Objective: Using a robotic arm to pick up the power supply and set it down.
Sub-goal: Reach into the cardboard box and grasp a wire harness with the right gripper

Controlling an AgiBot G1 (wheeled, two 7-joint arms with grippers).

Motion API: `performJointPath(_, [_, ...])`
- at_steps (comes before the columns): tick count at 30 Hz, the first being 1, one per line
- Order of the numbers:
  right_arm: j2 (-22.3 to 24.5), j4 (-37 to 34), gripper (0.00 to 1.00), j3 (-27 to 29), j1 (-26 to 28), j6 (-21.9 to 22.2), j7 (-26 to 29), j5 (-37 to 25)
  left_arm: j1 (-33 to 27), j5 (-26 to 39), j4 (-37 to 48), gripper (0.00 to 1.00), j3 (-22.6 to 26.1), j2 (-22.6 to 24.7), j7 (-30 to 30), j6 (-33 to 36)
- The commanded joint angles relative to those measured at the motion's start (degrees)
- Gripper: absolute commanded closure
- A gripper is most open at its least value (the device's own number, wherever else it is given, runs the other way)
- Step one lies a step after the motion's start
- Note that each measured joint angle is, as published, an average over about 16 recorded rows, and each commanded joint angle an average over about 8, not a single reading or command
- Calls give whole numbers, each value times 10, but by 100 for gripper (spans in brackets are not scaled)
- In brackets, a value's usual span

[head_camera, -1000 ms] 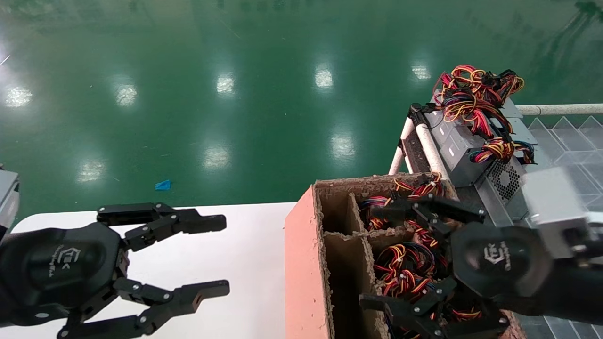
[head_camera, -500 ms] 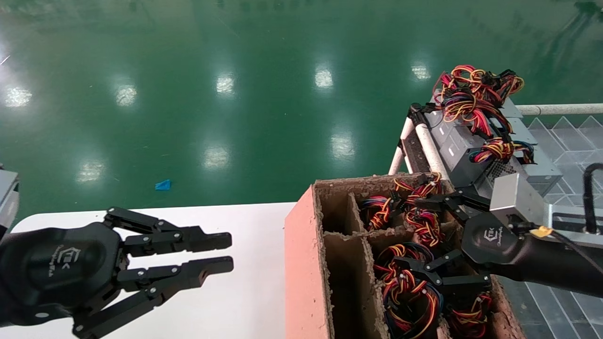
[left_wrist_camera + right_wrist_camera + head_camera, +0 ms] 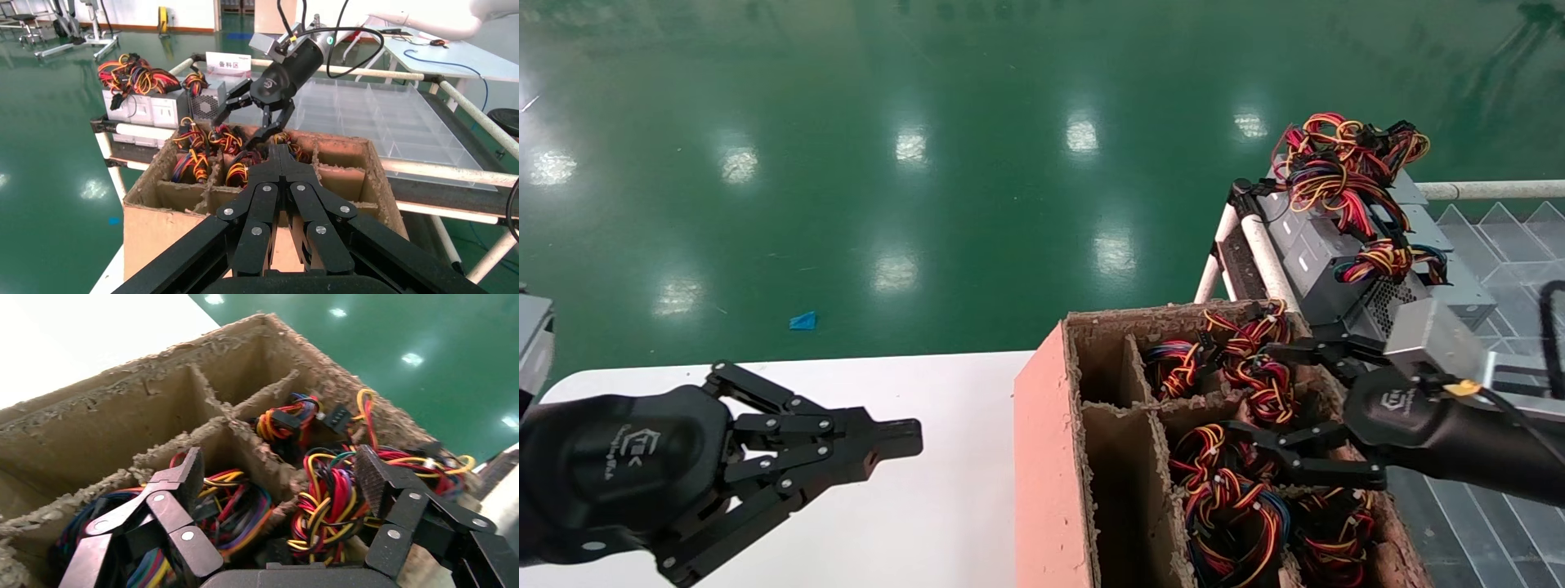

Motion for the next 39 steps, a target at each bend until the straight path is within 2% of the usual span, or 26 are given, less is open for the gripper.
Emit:
performJointPath(1, [4,-2,100,4,-5,4,-3,5,0,0,0,100,0,0,0,0])
performJointPath(5, [11,-2,100,11,-15,9,-6,11,0,0,0,100,0,0,0,0])
performJointPath(6, [13,-2,94,12,-17,11,-6,13,0,0,0,100,0,0,0,0])
performJointPath(13, [17,-9,7,16,-32,19,-9,19,0,0,0,100,0,0,0,0])
performJointPath(14, [17,-10,1,17,-33,20,-10,20,0,0,0,100,0,0,0,0])
performJointPath(15, [17,-12,0,18,-34,20,-11,21,0,0,0,100,0,0,0,0])
performJointPath(27, [23,-21,1,31,-42,23,-25,38,0,0,0,100,0,0,0,0])
performJointPath(35, [-2,-67,98,19,-40,7,-43,34,0,0,0,100,0,0,0,0])
performJointPath(39, [-17,-98,100,13,-28,-8,-56,32,0,0,0,100,0,0,0,0])
